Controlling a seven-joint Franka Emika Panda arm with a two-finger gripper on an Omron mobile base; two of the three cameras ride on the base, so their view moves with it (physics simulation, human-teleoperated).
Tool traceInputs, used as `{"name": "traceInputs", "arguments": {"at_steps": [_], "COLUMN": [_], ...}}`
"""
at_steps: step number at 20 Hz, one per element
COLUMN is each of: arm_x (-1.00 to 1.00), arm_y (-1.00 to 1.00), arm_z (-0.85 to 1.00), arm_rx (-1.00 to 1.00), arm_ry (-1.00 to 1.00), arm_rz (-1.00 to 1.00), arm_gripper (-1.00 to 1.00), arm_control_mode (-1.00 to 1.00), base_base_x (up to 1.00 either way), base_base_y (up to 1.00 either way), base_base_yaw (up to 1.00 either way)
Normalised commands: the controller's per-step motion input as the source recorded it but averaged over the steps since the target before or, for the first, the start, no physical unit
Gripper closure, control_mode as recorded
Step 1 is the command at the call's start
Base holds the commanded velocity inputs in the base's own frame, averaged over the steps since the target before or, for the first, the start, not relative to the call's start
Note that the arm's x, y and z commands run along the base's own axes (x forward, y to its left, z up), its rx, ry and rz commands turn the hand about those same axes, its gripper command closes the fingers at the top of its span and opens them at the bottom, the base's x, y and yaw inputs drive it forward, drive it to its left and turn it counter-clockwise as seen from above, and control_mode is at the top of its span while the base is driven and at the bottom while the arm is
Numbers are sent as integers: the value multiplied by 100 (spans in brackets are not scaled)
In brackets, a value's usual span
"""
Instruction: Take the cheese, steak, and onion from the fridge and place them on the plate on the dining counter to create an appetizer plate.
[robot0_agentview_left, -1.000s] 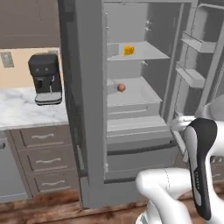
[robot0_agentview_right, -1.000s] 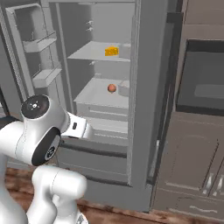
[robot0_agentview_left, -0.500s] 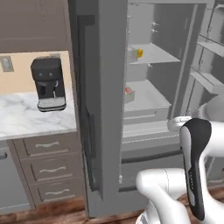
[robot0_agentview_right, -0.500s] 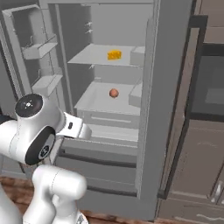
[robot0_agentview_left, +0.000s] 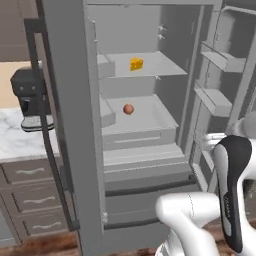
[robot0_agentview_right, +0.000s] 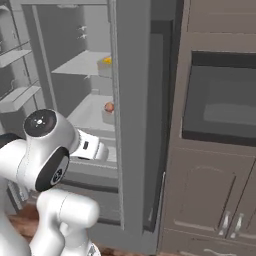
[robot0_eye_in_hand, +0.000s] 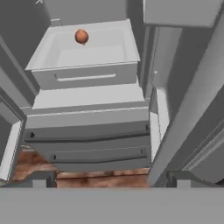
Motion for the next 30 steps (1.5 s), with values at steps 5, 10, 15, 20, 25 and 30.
{"name": "traceInputs", "arguments": {"at_steps": [5,10,15,20,25,30], "arm_x": [0,0,0,0,0,17], "arm_y": [0,0,0,0,0,8], "arm_z": [0,0,0,0,0,-20], "arm_rx": [0,0,0,0,0,0], "arm_ry": [0,0,0,0,0,8], "arm_rz": [0,0,0,0,0,0], "arm_gripper": [-100,-100,-100,-100,-100,-100], "arm_control_mode": [100,100,100,100,100,-100], "base_base_x": [43,20,39,98,80,9], "base_base_y": [42,19,0,3,11,0], "base_base_yaw": [8,0,3,12,10,3]}}
